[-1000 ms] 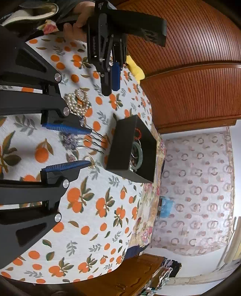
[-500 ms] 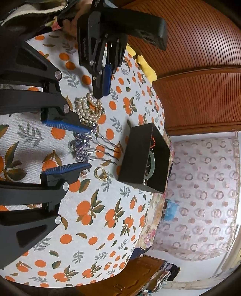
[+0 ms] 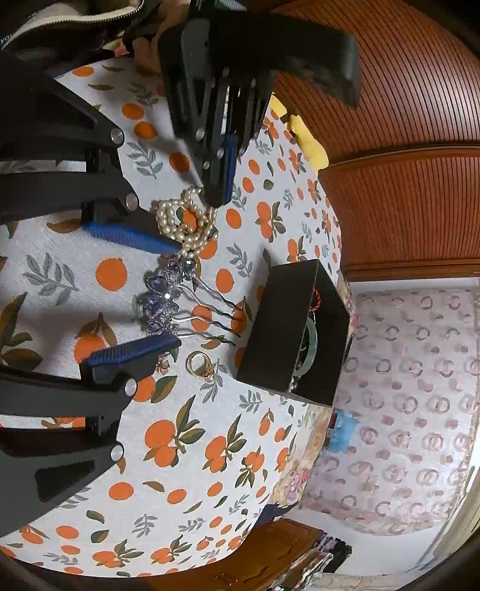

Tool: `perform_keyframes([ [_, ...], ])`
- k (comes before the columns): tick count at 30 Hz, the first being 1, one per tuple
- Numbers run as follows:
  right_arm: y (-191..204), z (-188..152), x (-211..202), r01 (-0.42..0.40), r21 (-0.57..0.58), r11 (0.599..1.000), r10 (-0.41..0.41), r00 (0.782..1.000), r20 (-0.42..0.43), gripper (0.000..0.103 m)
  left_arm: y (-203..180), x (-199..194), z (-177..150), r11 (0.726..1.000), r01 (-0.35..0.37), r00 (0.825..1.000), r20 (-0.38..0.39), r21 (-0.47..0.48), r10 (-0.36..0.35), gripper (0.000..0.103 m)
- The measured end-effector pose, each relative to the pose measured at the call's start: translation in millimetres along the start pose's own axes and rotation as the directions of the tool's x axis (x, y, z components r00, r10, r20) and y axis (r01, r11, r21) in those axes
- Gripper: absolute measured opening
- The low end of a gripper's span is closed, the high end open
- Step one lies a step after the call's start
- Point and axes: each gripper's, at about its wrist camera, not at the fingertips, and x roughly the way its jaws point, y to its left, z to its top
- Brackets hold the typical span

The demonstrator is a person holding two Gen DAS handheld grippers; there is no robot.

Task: Organize jewelry
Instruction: 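Lower the left tool onto the second pearl necklace while the right tool approaches the silver hair combs, then grasp the pearl necklace with the left tool while the right tool grasps the silver hair combs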

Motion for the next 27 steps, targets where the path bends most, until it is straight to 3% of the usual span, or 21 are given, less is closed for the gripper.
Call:
perform_keyframes([
  [9, -1.6, 11.6, 19.3, -0.007, -0.019, 1.000, 0.006, 0.999, -0.042, 0.069, 13.2, -32.2, 5.2, 0.999, -0.010, 0.996, 0.083, -0.048, 0.014, 0.004],
  [25, -4.0, 17.6, 43.0, -0.027, -0.021, 0.999, 0.024, 0.994, -0.106, 0.069, 10.2, -61.8, 9.3, 0.999, -0.009, 0.987, 0.162, -0.049, 0.017, 0.004],
  [27, -3.5, 18.3, 43.6, -0.020, -0.030, 0.999, 0.017, 0.994, -0.104, 0.063, 9.9, -64.6, 11.1, 0.999, -0.010, 0.985, 0.169, -0.049, 0.018, 0.004],
])
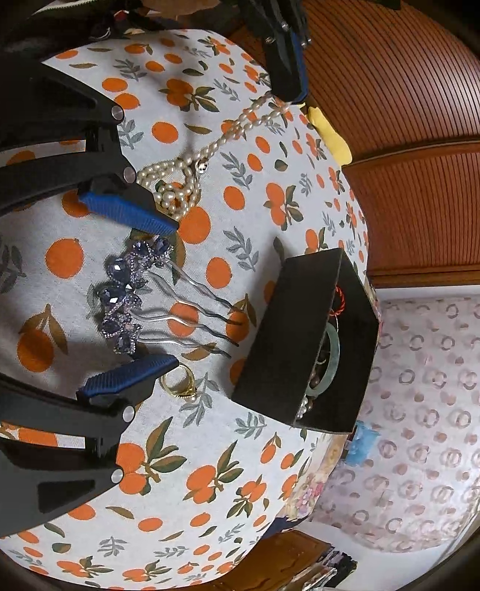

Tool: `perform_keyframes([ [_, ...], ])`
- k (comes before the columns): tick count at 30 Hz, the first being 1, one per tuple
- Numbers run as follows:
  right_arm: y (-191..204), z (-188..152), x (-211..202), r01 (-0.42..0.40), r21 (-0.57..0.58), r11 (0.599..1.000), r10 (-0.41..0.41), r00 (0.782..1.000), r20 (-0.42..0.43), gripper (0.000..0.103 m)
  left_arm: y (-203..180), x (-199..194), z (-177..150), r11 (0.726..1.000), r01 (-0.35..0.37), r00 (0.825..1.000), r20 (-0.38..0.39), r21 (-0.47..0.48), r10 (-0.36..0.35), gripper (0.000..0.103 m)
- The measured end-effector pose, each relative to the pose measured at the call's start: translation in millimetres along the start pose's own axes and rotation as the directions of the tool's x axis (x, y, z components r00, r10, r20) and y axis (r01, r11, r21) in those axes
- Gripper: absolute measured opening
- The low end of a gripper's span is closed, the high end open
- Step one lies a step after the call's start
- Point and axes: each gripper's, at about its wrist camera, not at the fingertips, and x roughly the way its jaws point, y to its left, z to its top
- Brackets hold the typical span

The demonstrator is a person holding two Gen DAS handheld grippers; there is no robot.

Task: Organize jewelry
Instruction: 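Grasp the pearl necklace with the left tool while the right tool grasps the silver hair combs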

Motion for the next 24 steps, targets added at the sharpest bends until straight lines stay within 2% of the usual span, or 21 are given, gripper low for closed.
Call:
perform_keyframes([
  [17, -0.8, 7.5, -28.5, -0.032, 0.018, 0.999, 0.030, 0.996, 0.084, 0.058, -6.6, -23.1, 33.8, 0.999, -0.009, 0.996, 0.084, 0.031, 0.007, 0.004],
  [18, -0.8, 7.6, -29.7, -0.033, 0.018, 0.999, 0.032, 0.996, 0.089, 0.056, -6.8, -24.0, 35.5, 0.999, -0.010, 0.996, 0.088, 0.032, 0.007, 0.004],
  [19, -0.7, 7.8, -30.2, -0.044, 0.017, 0.999, 0.042, 0.995, 0.093, 0.044, -7.3, -25.3, 37.6, 0.999, -0.011, 0.996, 0.093, 0.034, 0.007, 0.004],
  [20, -0.6, 8.4, -31.2, -0.047, 0.017, 0.999, 0.045, 0.994, 0.097, 0.027, -7.9, -26.7, 40.5, 0.999, -0.013, 0.995, 0.099, 0.038, 0.009, 0.004],
  [23, 0.1, 9.3, -31.3, 0.008, 0.003, 1.000, -0.008, 0.996, 0.092, 0.027, -9.7, -28.6, 46.8, 0.999, -0.019, 0.994, 0.109, 0.046, 0.014, 0.004],
  [24, 0.3, 9.3, -30.0, 0.003, 0.000, 1.000, -0.003, 0.996, 0.089, 0.025, -9.6, -28.8, 47.7, 0.999, -0.020, 0.994, 0.110, 0.048, 0.014, 0.004],
])
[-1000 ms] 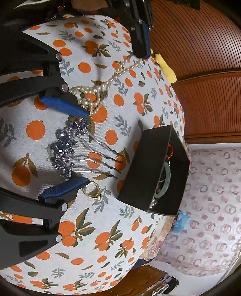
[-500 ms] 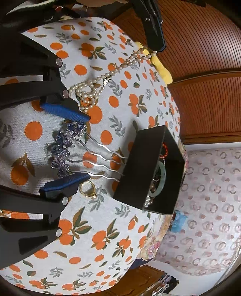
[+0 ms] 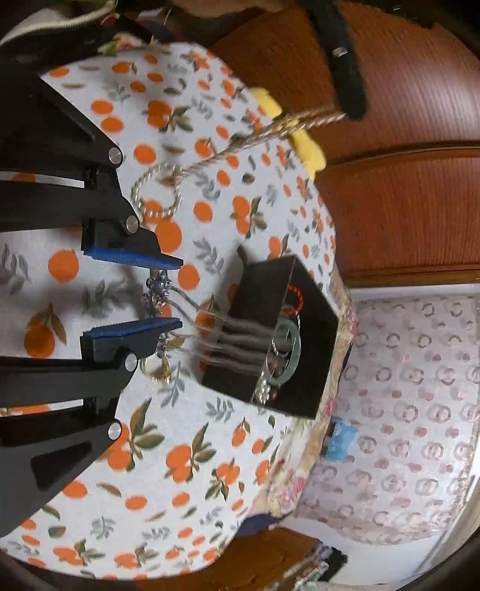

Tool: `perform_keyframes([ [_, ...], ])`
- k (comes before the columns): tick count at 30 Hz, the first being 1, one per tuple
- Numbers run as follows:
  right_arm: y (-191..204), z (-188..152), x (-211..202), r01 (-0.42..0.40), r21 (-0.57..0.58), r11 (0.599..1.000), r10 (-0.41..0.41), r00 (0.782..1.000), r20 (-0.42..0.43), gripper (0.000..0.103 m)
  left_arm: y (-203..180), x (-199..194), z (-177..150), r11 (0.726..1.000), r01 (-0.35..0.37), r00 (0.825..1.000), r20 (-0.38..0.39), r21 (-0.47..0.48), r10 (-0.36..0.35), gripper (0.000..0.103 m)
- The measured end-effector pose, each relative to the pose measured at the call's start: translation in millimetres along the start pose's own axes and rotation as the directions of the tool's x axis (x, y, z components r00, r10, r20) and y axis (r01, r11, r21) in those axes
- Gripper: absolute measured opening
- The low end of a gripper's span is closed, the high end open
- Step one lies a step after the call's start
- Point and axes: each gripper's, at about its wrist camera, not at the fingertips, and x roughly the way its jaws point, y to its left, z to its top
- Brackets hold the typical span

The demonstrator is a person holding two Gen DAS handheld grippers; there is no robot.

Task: Organize jewelry
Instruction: 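Grasp the pearl necklace with the left tool while the right tool grasps the silver hair combs, then carry the pearl necklace and silver hair combs over the black box with both tools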

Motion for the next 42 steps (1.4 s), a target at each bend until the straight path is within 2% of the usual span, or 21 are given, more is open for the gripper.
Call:
perform_keyframes([
  [6, -4.3, -0.5, 0.3, 0.003, 0.011, 1.000, -0.003, 1.000, 0.008, 0.022, -1.2, 1.4, 1.5, 1.000, 0.001, 1.000, -0.004, 0.001, -0.001, 0.004],
  [15, -14.4, -2.3, -8.1, 0.062, 0.029, 0.998, -0.063, 0.998, 0.016, 0.022, -4.4, 2.5, 1.0, 1.000, 0.000, 1.000, 0.002, 0.007, 0.000, 0.004],
  [24, -12.0, 4.7, -22.6, 0.056, 0.011, 0.998, -0.057, 0.997, 0.048, 0.022, -6.4, 2.4, 10.0, 1.000, 0.002, 1.000, 0.021, 0.018, -0.002, 0.004],
  [35, -6.7, 21.1, -34.5, 0.059, -0.033, 0.998, -0.056, 0.995, 0.085, 0.021, -10.5, 0.1, 54.9, 0.998, -0.007, 0.996, 0.090, 0.055, 0.002, 0.004],
  [37, -7.5, 25.9, -38.0, 0.070, -0.040, 0.997, -0.066, 0.993, 0.096, 0.014, -9.9, 1.0, 63.6, 0.998, -0.011, 0.995, 0.101, 0.060, 0.005, 0.004],
  [42, -9.7, 42.6, -41.9, 0.081, -0.073, 0.994, -0.072, 0.990, 0.120, 0.011, -9.0, 4.9, 87.4, 0.997, -0.024, 0.992, 0.128, 0.073, 0.014, 0.004],
])
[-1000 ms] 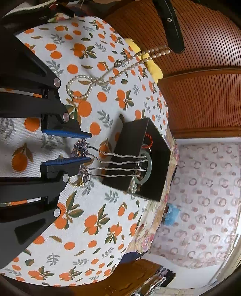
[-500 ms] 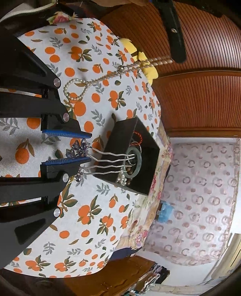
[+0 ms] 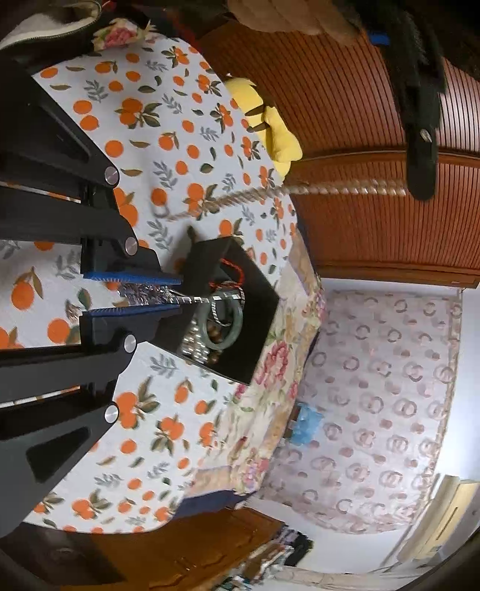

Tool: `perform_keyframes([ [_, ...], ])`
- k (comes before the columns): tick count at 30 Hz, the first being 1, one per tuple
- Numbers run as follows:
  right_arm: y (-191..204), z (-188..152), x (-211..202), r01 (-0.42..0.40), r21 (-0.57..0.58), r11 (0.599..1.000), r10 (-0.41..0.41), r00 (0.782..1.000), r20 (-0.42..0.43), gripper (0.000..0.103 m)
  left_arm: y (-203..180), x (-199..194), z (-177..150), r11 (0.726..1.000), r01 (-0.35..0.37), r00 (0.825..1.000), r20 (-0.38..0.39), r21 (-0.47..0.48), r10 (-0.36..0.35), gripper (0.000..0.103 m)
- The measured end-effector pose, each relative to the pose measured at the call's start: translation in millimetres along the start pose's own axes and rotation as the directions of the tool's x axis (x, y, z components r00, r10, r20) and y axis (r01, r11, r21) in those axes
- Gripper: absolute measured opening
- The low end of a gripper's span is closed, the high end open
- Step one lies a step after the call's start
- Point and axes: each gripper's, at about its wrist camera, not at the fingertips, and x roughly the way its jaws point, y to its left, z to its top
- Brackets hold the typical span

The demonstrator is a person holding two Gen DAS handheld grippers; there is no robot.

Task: Organize jewelry
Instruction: 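Carry the pearl necklace and silver hair combs over the black box with both tools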

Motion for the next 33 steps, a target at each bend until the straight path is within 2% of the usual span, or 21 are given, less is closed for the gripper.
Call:
perform_keyframes([
  [6, -9.2, 13.4, 13.2, -0.005, -0.002, 1.000, 0.005, 1.000, -0.010, 0.009, 4.2, 10.1, 16.5, 1.000, -0.001, 1.000, 0.014, 0.001, 0.001, 0.004],
  [7, -11.3, 16.6, 12.8, -0.001, -0.002, 1.000, 0.001, 1.000, -0.005, 0.007, 5.2, 11.5, 18.8, 1.000, -0.002, 1.000, 0.016, 0.001, 0.002, 0.004],
  [8, -12.9, 19.2, 12.0, -0.003, 0.002, 1.000, 0.003, 1.000, 0.000, 0.000, 6.8, 12.6, 21.2, 1.000, 0.000, 1.000, 0.018, -0.001, 0.000, 0.004],
  [17, -29.4, 46.7, 12.8, 0.002, -0.012, 1.000, -0.002, 1.000, 0.027, 0.000, 13.3, 25.1, 55.6, 1.000, 0.009, 0.999, 0.052, 0.002, -0.009, 0.004],
  [21, -34.1, 31.0, 17.3, -0.035, 0.016, 0.999, 0.035, 0.999, -0.004, 0.001, 14.4, 32.8, 60.3, 1.000, 0.012, 0.999, 0.053, 0.001, -0.012, 0.004],
  [25, -26.4, -6.3, 30.4, -0.067, 0.045, 0.997, 0.071, 0.994, -0.083, 0.001, 16.8, 42.7, 54.8, 1.000, 0.023, 0.999, 0.037, -0.007, -0.023, 0.004],
  [26, -23.6, -14.1, 33.0, -0.077, 0.047, 0.996, 0.081, 0.992, -0.100, 0.003, 16.5, 44.1, 51.7, 1.000, 0.026, 0.999, 0.034, -0.007, -0.026, 0.004],
  [28, -18.5, -30.7, 37.5, -0.094, 0.061, 0.994, 0.102, 0.986, -0.130, 0.022, 17.4, 46.6, 47.9, 0.999, 0.033, 0.999, 0.027, -0.006, -0.033, 0.004],
  [29, -17.6, -36.9, 39.0, -0.100, 0.072, 0.992, 0.109, 0.984, -0.138, 0.038, 16.9, 48.7, 44.6, 0.999, 0.039, 0.999, 0.022, -0.008, -0.038, 0.004],
  [30, -16.5, -42.3, 40.2, -0.110, 0.083, 0.990, 0.121, 0.982, -0.143, 0.043, 16.8, 51.3, 42.1, 0.999, 0.042, 0.999, 0.015, -0.010, -0.042, 0.004],
  [33, -13.6, -52.9, 43.8, -0.141, 0.102, 0.985, 0.156, 0.974, -0.166, 0.043, 15.7, 56.3, 40.3, 0.999, 0.047, 0.999, 0.003, -0.011, -0.047, 0.004],
])
